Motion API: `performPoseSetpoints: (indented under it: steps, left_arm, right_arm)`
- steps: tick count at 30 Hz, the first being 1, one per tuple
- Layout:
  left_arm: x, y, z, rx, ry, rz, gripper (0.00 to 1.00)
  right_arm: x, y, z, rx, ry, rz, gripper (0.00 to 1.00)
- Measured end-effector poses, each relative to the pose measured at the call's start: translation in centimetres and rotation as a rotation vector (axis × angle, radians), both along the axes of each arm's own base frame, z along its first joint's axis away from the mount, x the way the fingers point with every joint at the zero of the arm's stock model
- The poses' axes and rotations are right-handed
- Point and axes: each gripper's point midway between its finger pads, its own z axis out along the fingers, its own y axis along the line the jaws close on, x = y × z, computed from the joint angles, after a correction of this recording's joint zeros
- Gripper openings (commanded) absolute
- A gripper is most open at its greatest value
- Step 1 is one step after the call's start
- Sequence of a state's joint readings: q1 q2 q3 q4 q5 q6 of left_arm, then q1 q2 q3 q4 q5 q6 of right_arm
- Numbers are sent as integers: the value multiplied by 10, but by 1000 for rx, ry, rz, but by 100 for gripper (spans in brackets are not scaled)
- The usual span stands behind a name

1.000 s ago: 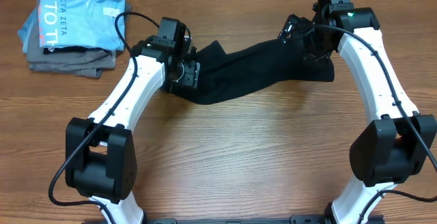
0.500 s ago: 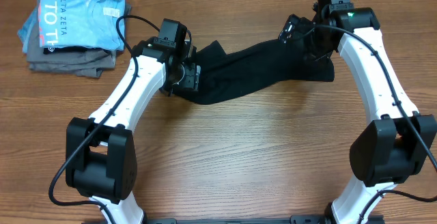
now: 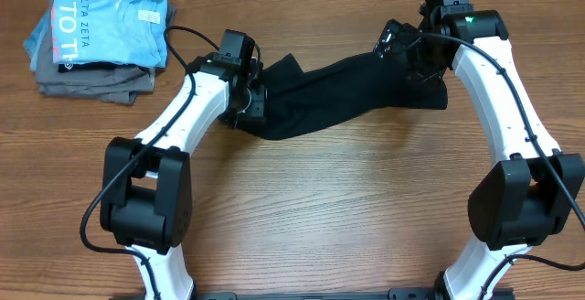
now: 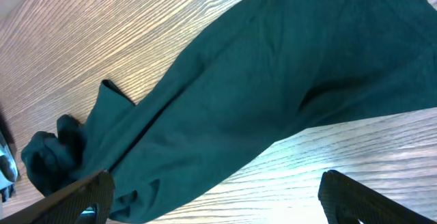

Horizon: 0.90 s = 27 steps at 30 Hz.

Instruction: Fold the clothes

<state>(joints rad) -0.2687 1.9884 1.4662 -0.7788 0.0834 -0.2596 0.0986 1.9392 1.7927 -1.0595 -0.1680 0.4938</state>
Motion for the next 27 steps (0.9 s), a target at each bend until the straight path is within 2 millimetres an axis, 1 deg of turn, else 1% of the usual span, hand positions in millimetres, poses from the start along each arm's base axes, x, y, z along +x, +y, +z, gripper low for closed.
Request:
performPoseSetpoints:
  steps: [3,6,10,13,15,17,18,21,23,25,26,27]
  left_arm:
    - [1,-1,1,-3,-1,0,19]
    - [-3,-1,6,3,21,-3,4]
    - [-6,0,20,26,42,-2,4]
    - [-7,2,34,47,51,-2,7]
    - [-11,3,43,59,65,-3,7]
    - [-17,4,51,70,86,-5,4]
    - [-21,6,53,75,98,-3,4]
    - [-43,12,56,99,179,10,4]
    - [-57,16,57,116,233,18,4]
    - [-69,20,57,132,280,23,4]
    - [-71,21,57,136,292,27,4]
    - [-74,21,57,139,301,29,4]
  right_arm:
    - [0,-1,0,-8,-1,-3,100]
    - [1,-3,-1,-17,-2,-7,100]
    - [1,-3,-1,-18,-2,-8,100]
    - [1,-3,0,-18,-5,-7,100]
    - [2,-3,0,-18,-8,-7,100]
    - [5,-3,1,-17,-21,-8,100]
    - [6,-3,2,-16,-28,-8,100]
    - [12,-3,5,-16,-54,-10,100]
    - [20,-2,7,-13,-87,-11,100]
    - [34,-1,11,-6,-144,-11,99]
    - [45,0,14,-3,-189,-11,99]
    - [52,1,16,-1,-216,-8,99]
